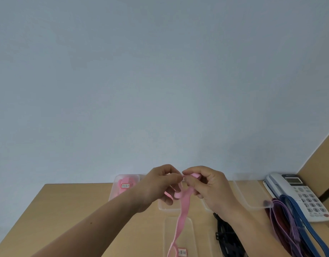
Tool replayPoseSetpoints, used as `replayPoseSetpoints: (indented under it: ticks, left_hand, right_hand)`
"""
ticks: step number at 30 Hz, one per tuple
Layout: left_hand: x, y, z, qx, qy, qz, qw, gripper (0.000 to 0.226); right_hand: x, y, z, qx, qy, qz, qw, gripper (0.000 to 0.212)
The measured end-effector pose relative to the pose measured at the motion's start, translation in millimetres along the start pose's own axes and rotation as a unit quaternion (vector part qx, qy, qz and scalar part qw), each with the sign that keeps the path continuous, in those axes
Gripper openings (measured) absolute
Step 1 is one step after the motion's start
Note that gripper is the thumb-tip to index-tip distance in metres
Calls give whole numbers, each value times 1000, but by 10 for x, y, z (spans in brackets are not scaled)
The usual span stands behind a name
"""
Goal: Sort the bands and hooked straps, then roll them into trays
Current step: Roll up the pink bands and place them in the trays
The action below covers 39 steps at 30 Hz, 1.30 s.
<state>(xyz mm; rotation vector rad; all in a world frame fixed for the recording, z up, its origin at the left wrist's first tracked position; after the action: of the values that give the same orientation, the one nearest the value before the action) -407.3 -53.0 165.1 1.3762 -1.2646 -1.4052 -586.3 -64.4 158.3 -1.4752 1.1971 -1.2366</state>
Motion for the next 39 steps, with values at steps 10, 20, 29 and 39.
replayPoseSetpoints:
  ticks: [10,20,29,39]
  left_hand:
    - [-7,-43,35,36,-36,38,998,24]
    - [30,-53,-32,-105,-24,-13,994,32]
    - [89,-11,-32,-114,-10,-8,993,24]
    - [120,-14,-84,-62,-1,19,998,29]
  right_hand:
    - [49,-32,-12,-2,39,25,999,17]
    - [47,-77,-48,38,-30,70,996,5]
    - [96,9,-50,52,-37,124,990,15]
    - [107,-34,-58,62,-68,99,991,14]
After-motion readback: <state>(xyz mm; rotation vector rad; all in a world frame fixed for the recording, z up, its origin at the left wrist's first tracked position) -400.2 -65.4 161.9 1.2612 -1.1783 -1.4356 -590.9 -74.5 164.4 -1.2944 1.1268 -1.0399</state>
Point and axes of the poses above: each hand's wrist, its own x-axis towards the middle knuckle, its own z-axis out of the palm, y = z × x, the point moved 1 cm from there along x, towards the middle knuckle, and after that the axes turned 11 degrees about y, right-handed, at the moved point
